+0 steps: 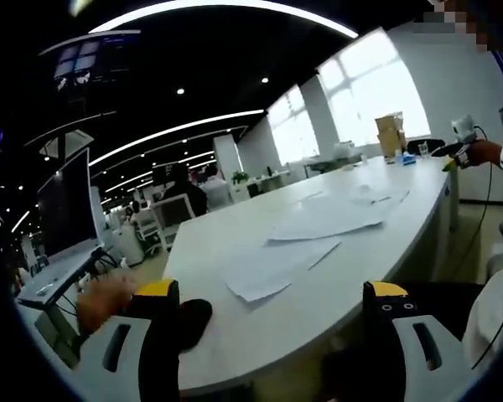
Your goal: Organize the stack of printing papers by aligning and flattening the scattered papers on the table
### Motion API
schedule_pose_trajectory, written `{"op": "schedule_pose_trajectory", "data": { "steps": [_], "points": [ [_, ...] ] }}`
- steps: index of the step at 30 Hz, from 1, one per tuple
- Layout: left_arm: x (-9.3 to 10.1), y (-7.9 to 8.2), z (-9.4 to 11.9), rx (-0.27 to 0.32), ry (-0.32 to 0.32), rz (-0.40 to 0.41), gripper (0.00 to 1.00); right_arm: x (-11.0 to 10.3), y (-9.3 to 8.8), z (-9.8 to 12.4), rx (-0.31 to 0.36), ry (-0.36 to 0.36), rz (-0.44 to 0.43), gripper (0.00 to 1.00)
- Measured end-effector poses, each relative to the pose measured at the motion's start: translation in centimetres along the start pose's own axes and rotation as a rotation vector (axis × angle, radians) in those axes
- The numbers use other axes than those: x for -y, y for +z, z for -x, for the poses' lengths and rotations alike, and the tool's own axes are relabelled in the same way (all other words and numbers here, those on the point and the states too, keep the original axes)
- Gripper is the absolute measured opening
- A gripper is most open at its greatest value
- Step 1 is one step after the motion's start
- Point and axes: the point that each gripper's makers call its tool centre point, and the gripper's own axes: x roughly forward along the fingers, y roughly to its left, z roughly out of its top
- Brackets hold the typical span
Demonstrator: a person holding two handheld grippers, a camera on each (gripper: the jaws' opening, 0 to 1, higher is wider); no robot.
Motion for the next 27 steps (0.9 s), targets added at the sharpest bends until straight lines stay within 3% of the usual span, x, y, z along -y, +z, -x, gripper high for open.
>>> {"op": "schedule_pose_trajectory", "data": {
  "steps": [27],
  "points": [
    [-0.1, -0.2, -0.4, 0.005, 0.002, 0.009, 0.92, 1.0, 3.8, -5.2, 0.029, 0.027, 0.029, 0.9]
  ]
}}
